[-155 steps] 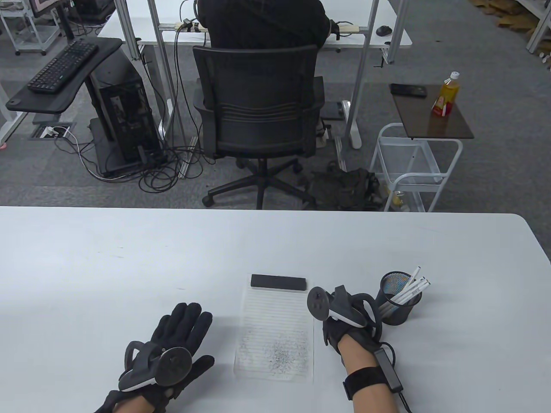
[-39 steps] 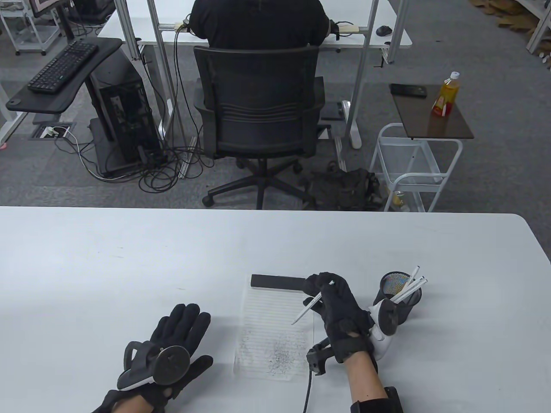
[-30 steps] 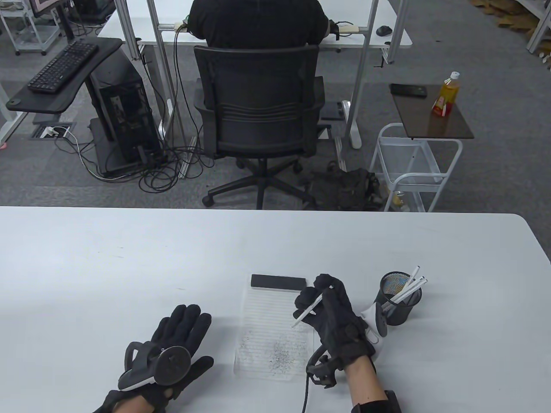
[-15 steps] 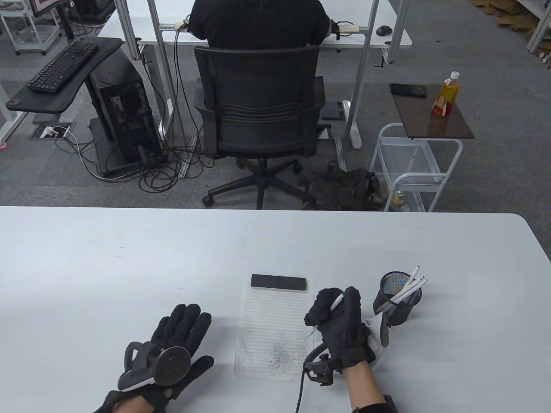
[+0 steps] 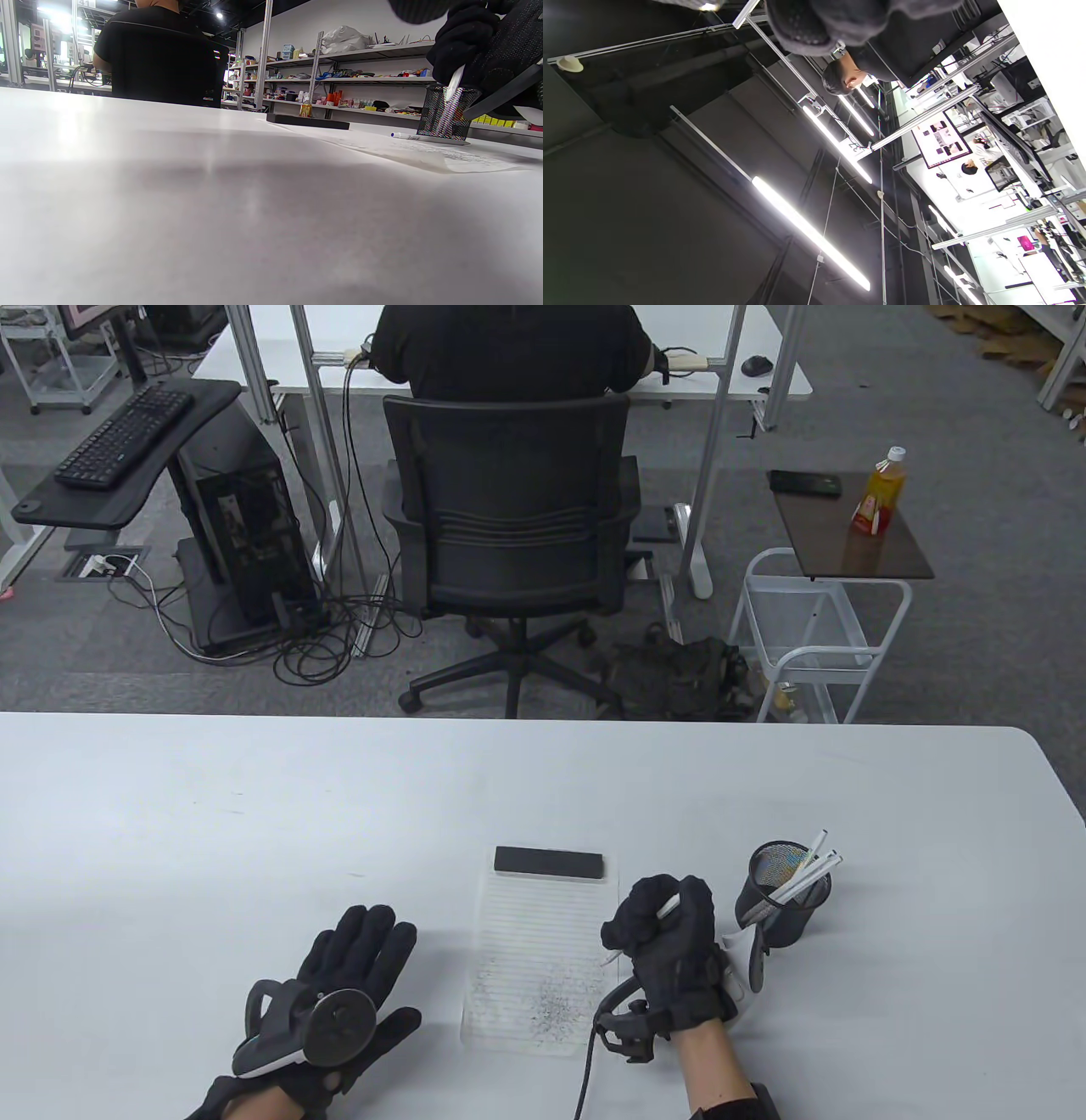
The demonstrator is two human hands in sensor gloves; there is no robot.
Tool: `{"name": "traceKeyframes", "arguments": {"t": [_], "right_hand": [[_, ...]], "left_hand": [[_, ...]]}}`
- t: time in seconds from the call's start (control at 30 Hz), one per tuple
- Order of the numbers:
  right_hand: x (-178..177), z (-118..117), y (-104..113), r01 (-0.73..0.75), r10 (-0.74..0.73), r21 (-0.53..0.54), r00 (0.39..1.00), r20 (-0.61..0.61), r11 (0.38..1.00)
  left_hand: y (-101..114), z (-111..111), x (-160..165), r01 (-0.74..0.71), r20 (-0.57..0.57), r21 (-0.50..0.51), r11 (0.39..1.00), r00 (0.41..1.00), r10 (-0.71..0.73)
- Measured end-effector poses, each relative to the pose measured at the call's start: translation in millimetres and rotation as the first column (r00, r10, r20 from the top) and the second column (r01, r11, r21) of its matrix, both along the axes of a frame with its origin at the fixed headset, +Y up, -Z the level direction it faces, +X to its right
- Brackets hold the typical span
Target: Press to extend mechanical pencil leads
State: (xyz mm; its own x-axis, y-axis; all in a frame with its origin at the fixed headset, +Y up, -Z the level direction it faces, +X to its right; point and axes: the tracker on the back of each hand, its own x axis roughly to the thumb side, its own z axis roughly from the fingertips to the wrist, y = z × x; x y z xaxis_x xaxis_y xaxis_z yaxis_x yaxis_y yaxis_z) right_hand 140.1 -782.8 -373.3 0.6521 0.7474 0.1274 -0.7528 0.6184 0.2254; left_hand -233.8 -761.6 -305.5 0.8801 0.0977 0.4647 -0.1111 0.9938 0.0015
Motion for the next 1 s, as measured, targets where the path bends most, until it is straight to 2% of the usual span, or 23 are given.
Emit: {"name": "traceKeyframes", "arguments": {"t": [0.43, 1.0], "right_hand": [[-3.4, -1.7, -3.2, -0.027, 0.027, 0.001, 0.999, -0.023, 1.000], [-5.3, -3.6, -6.6, -0.022, 0.022, 0.003, 1.000, 0.006, 1.000]], "left_hand": [[-0.2, -0.3, 0.2, 0.000, -0.001, -0.001, 1.000, 1.000, 0.000], [-0.3, -0.8, -0.1, 0.000, 0.001, 0.001, 1.000, 1.000, 0.000]]}}
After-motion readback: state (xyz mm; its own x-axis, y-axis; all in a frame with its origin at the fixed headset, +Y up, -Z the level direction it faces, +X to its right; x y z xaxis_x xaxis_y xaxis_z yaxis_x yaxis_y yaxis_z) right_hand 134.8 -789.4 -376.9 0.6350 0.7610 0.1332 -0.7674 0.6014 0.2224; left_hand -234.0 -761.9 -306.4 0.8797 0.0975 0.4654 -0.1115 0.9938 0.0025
